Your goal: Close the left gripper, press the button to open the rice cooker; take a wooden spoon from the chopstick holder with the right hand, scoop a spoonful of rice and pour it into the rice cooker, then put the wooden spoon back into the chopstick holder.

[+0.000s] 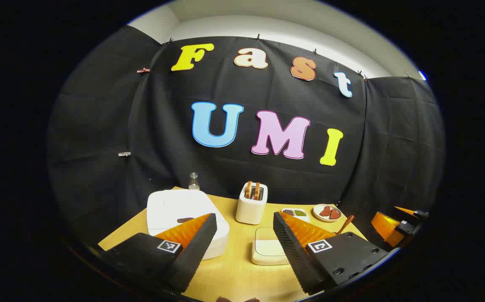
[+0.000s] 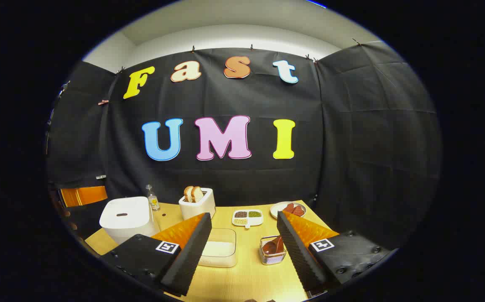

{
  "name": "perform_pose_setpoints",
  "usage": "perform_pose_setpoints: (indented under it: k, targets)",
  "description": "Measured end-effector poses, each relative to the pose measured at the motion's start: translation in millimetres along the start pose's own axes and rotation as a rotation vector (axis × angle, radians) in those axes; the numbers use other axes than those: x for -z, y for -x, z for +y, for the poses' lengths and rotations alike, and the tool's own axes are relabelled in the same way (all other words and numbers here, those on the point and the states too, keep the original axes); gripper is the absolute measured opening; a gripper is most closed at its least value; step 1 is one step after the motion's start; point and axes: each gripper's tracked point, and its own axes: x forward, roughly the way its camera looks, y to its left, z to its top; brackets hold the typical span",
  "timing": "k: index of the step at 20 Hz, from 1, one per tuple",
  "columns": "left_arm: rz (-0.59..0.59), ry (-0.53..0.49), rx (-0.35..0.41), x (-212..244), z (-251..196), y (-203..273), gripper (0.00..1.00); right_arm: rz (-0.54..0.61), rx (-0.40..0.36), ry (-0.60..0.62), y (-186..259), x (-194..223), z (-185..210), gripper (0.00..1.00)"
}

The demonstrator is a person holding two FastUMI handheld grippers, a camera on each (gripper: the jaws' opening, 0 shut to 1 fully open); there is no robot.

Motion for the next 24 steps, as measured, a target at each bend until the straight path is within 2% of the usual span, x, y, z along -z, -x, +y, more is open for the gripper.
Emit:
perform_pose_setpoints:
  k: [6,16,24]
  targets:
    - [-0.013,-0.029,0.0,-3,-3,3,0.94,0.028,-0.015,-0.028,4,8,0,0.98]
    - [-0.022,-0.019,0.025,-7,-13,7,0.94,0.01,-0.036,-0.009,6,0,-2,0.98]
    - [-0.033,-0.025,-0.006,-24,3,0,0.94,-0.018,-0.02,-0.009,0,-13,-15,0.98]
